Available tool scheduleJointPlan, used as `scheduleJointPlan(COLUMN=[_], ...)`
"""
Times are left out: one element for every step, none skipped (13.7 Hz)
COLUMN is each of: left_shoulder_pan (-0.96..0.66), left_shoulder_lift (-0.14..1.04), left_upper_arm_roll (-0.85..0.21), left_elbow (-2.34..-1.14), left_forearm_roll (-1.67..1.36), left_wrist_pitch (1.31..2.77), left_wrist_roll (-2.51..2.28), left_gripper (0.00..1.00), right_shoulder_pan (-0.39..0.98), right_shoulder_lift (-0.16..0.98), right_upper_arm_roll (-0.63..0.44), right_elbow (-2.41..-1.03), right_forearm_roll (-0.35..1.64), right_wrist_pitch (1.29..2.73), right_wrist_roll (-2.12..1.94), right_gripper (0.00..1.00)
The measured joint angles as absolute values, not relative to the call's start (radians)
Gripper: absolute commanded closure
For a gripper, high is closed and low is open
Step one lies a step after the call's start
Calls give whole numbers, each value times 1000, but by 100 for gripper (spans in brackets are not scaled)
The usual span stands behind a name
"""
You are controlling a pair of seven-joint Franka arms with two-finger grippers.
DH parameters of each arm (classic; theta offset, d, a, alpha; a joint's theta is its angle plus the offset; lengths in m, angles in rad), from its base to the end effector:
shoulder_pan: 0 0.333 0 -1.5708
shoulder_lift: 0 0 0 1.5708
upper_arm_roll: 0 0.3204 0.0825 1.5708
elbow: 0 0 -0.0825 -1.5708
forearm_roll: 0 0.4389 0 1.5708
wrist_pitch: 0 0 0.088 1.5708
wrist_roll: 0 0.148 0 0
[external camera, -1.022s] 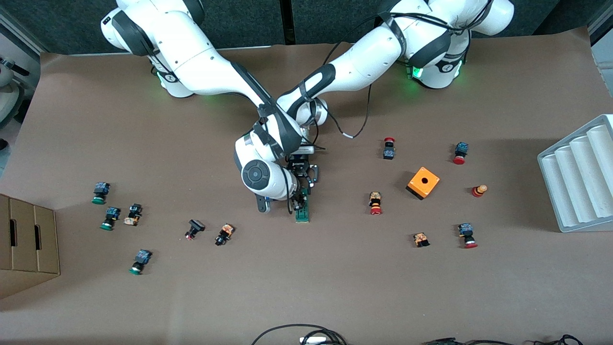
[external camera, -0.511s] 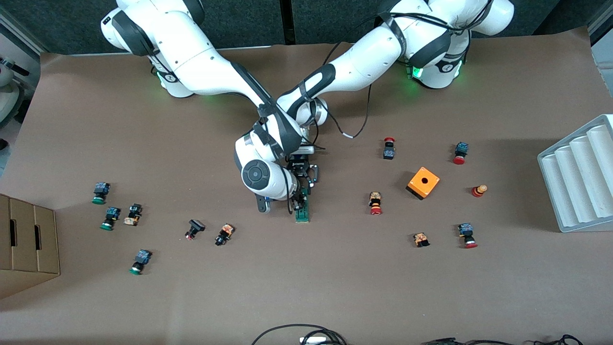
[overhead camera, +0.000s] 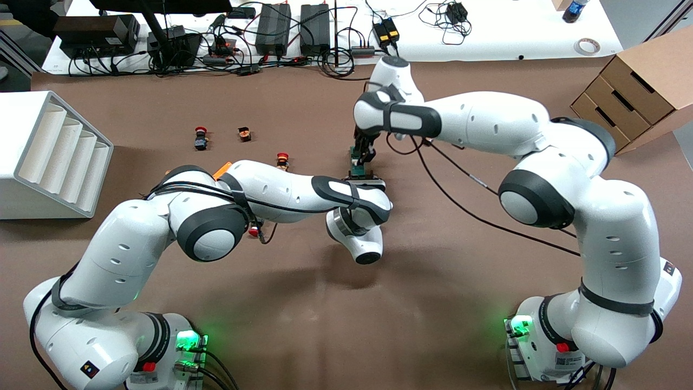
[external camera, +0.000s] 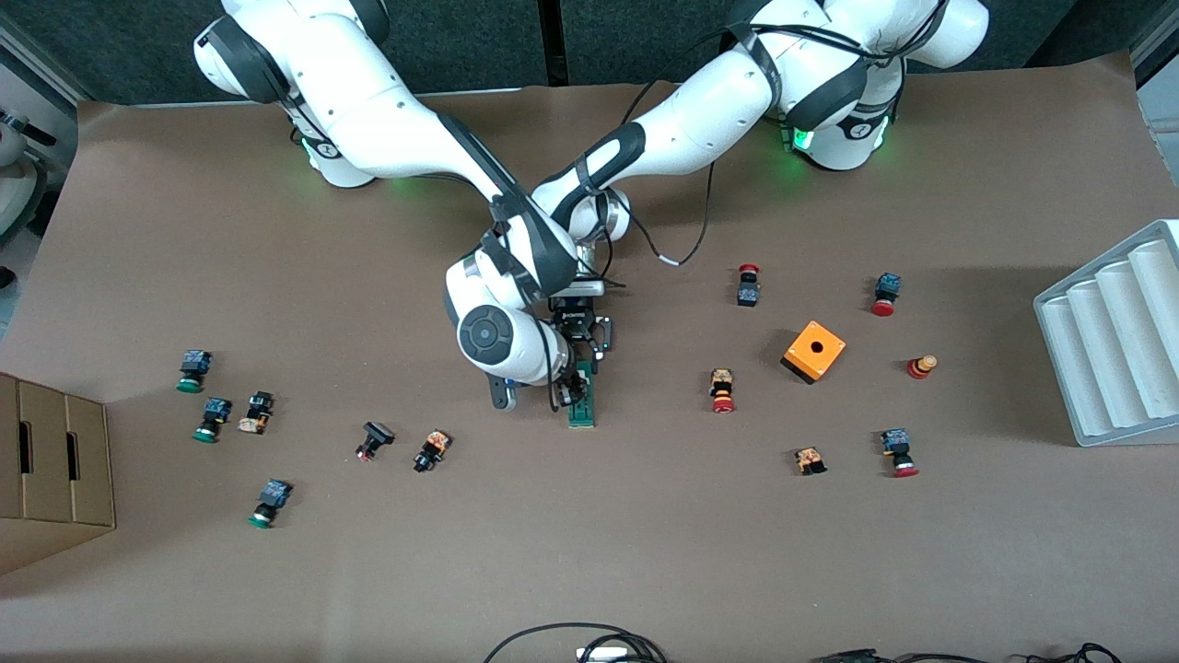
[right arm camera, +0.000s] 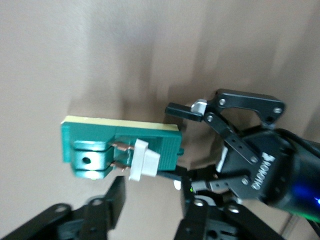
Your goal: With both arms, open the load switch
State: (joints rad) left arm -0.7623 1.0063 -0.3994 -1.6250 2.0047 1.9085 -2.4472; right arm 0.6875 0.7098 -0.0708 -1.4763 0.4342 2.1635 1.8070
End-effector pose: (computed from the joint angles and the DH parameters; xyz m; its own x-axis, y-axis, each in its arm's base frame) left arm 0.3924 -0.6017 0.0104 0.3533 -0.0165 0.9354 0.0014 -0.9998 -0.0182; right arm 0.6029 0.4734 0.1916 0.1251 -0.9515 -0.2809 -0.9788 -0.1647 0.1219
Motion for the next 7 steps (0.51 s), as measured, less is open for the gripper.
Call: scheduleJointPlan(left_shoulder_pan=[-762, -762, -762, -762, -762, -762, -762], left_shoulder_lift=[1006, 1006, 1006, 1006, 1006, 1006, 1005], left_upper_arm_roll=[-399, -399, -399, -399, -399, -399, -399], left_elbow=[-1625, -1624, -1624, -1624, -1623, -1622, -1621], left_forearm_roll=[2005, 2005, 2005, 2005, 2005, 2005, 2005], left_wrist_pitch=[1908, 1908, 1908, 1908, 1909, 1909, 1909], left_wrist_roll=[-2447, -2447, -2447, -2447, -2447, -2447, -2447], left_gripper=[23, 23, 23, 23, 23, 22, 22], right_shoulder_pan=[677, 666, 657, 646, 632, 613, 589], right_shoulder_lift=[684, 652, 621, 591, 560, 530, 500], right_upper_arm_roll=[-71, -71, -71, -71, -72, -72, -72], right_elbow=[-1468, -1463, -1461, -1460, -1460, -1460, -1460], right_forearm_roll=[411, 386, 364, 348, 335, 329, 327], right_wrist_pitch=[2140, 2125, 2112, 2092, 2067, 2030, 1979], right_wrist_roll=[1801, 1786, 1757, 1713, 1657, 1595, 1525], right_gripper=[0, 0, 0, 0, 0, 0, 0])
